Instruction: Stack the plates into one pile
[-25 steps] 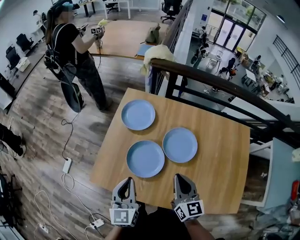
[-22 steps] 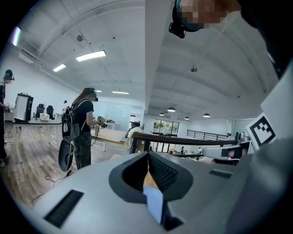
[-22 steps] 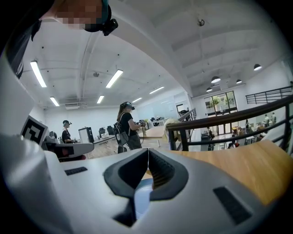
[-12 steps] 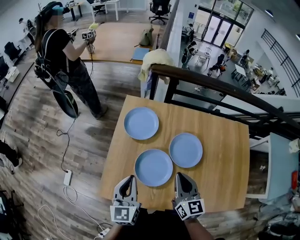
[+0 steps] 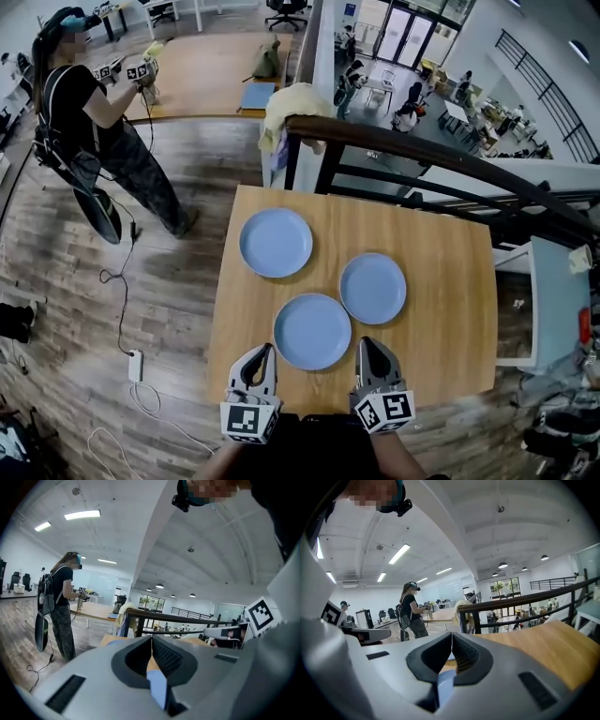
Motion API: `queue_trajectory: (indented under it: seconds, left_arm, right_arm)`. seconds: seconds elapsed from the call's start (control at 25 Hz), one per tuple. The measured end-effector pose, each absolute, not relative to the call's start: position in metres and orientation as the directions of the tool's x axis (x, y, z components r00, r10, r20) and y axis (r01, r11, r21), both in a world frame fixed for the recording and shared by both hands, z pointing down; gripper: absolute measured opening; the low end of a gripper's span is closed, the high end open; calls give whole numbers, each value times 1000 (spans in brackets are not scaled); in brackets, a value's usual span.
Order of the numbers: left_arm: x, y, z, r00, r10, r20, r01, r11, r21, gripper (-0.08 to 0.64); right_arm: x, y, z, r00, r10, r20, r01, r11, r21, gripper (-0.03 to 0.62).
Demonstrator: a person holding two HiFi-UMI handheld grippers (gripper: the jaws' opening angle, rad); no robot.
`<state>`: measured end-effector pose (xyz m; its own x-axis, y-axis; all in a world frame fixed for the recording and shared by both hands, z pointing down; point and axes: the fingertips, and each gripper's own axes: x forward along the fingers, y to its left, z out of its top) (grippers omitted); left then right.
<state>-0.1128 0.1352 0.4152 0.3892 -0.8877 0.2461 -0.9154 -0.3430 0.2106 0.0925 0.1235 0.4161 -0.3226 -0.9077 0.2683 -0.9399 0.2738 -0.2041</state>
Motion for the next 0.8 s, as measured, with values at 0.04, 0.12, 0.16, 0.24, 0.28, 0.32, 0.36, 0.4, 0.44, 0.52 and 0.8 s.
queue_trajectory:
  seconds: [0.04, 0.12, 0.16, 0.24, 0.28, 0.32, 0.36, 0.4, 0.44, 0.52, 0.8]
  left_arm:
    - [-114, 133, 416, 398, -881, 254, -912, -350, 213, 25]
    - [-118, 128, 418, 403, -872, 276, -910, -349, 225, 25]
    - [-119, 126, 421, 403, -867, 293, -910, -346, 229, 24]
    - [-118, 123, 430, 406, -855, 322, -910, -344, 233, 25]
    - [-116, 121, 434, 411, -850, 328, -908, -348, 234, 25]
    - [-114, 118, 440, 417, -845, 335, -905, -354, 235, 25]
    - [-112, 114, 445, 421, -839, 346, -904, -356, 237, 23]
    - [-109, 111, 450, 422, -831, 361, -904, -355, 240, 25]
    - [-107, 109, 454, 423, -825, 376, -904, -352, 243, 25]
    - [-103, 104, 462, 421, -814, 399, -904, -344, 253, 25]
    - [-88, 85, 499, 406, -768, 495, -913, -320, 254, 25]
  right_arm:
    - [92, 124, 417, -312, -909, 276, -943, 262, -205, 31]
    - [91, 124, 421, -300, -908, 292, -948, 250, -197, 31]
    - [91, 123, 422, -296, -907, 299, -950, 248, -189, 31]
    - [93, 121, 426, -292, -905, 309, -952, 245, -180, 31]
    - [95, 119, 430, -291, -904, 314, -953, 244, -180, 31]
    - [97, 116, 433, -290, -902, 319, -953, 242, -181, 31]
    - [99, 113, 437, -289, -900, 326, -954, 240, -181, 31]
    - [102, 111, 442, -289, -896, 336, -954, 239, -182, 31]
    - [104, 110, 448, -291, -891, 348, -953, 240, -184, 31]
    - [107, 110, 461, -301, -877, 375, -951, 246, -188, 31]
    - [114, 99, 503, -345, -820, 456, -937, 270, -222, 31]
